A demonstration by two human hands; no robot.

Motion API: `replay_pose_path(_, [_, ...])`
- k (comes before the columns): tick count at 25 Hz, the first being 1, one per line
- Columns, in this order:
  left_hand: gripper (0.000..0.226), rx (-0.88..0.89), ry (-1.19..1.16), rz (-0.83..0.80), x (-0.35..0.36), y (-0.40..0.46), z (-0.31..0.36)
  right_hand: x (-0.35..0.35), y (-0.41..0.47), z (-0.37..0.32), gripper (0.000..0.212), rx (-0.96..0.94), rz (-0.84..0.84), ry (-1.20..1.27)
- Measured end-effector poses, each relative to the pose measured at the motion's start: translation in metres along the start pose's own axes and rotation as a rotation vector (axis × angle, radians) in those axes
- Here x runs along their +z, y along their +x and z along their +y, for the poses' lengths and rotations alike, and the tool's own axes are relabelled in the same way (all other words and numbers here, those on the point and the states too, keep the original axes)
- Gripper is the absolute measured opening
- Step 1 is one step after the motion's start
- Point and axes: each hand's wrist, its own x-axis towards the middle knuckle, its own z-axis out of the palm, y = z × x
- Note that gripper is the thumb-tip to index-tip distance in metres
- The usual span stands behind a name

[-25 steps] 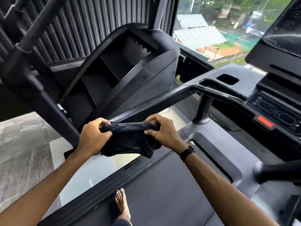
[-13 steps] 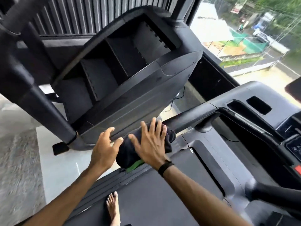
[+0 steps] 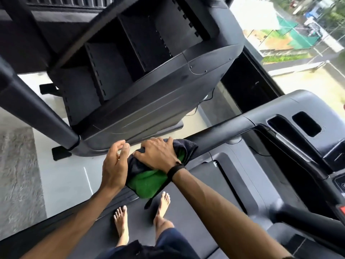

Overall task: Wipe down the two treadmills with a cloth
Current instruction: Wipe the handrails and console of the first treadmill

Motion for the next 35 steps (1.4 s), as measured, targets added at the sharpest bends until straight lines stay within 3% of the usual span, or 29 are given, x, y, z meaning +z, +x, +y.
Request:
replay_pose_path(4, [0.048,0.025,-0.016,0.107,-0.004,-0.005,0.009,-0.005,0.037,-0.002,0.025,-0.136,-0.116,0.120])
replay_pose_path(7, [0.060,0.029,-0.021,0.245,-0.007,-0.008,0.011,-0.010,0.022,0.000,0.047,-0.398,-0.165,0.093])
replay_pose_path(10, [0.076,0.051,0.019,0.329,0.001,-0.010,0.010,-0.006,-0.004,0.023,0.066,-0.667,-0.072,-0.035])
replay_pose_path(15, [0.058,0.240,0.231,0.289,0.043,-0.006,0.029,-0.013,-0.006,0.072,0.066,-0.741,0.039,-0.019])
replay_pose_path(18, [0.050,0.343,0.382,0.209,0.074,0.001,0.045,-0.027,-0.002,0.126,0.071,-0.689,0.073,-0.030])
replay_pose_path(22, [0.049,0.322,0.527,0.028,0.117,0.015,0.063,-0.049,0.000,0.203,0.072,-0.549,0.148,-0.033])
replay_pose_path(26, [0.066,0.311,0.606,-0.147,0.156,0.031,0.079,-0.072,0.001,0.276,0.064,-0.375,0.218,-0.050])
replay_pose_path(30, [0.075,0.302,0.615,-0.178,0.171,0.040,0.087,-0.103,0.009,0.349,0.061,-0.169,0.232,-0.118])
replay_pose_path(33, [0.074,0.278,0.604,-0.117,0.159,0.037,0.087,-0.126,0.034,0.378,0.055,0.065,0.069,-0.185])
replay_pose_path(35, [0.074,0.260,0.607,-0.077,0.148,0.032,0.083,-0.134,0.055,0.373,0.071,0.177,-0.108,-0.198])
